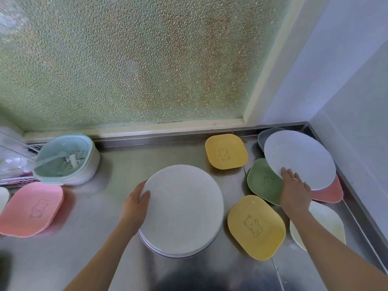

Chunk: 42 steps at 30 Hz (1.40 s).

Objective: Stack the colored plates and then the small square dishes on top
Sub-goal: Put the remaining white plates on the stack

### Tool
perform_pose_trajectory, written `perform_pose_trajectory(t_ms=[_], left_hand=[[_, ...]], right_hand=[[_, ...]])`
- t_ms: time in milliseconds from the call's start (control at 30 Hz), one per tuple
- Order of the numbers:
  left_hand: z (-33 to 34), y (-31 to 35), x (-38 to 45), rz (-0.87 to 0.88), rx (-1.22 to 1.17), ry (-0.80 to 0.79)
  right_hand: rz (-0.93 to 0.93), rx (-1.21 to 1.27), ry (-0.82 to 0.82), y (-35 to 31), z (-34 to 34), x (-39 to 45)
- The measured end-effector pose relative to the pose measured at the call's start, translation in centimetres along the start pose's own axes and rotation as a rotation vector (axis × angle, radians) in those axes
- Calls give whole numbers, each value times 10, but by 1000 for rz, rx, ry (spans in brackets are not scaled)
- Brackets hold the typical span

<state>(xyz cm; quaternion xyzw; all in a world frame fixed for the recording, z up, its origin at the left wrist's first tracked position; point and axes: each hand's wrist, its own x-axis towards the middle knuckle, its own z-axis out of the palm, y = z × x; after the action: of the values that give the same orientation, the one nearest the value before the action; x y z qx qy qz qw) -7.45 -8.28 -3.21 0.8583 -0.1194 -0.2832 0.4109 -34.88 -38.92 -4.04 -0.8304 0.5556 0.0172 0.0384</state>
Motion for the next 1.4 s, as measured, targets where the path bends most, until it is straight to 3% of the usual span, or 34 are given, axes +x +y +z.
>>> perform_pose_trajectory(t_ms=[200,633,867,1200,1400], left_hand=[[0,-3,1,-5,10,-3],[-3,-1,-6,45,-41,-32],[-8,-5,-9,68,-71,-45],[-12,-5,-14,5,-268,-20],[-12,-3,-19,37,-303,-62]], right_hand=[[8,-23,49,0,-7,-2],[-121,212,476,-46,-48,-33],[-452,324,666,-95,-47,-99],[-857,297,653,-118,2,-174],[-1027,289,465,-119,15,-189]])
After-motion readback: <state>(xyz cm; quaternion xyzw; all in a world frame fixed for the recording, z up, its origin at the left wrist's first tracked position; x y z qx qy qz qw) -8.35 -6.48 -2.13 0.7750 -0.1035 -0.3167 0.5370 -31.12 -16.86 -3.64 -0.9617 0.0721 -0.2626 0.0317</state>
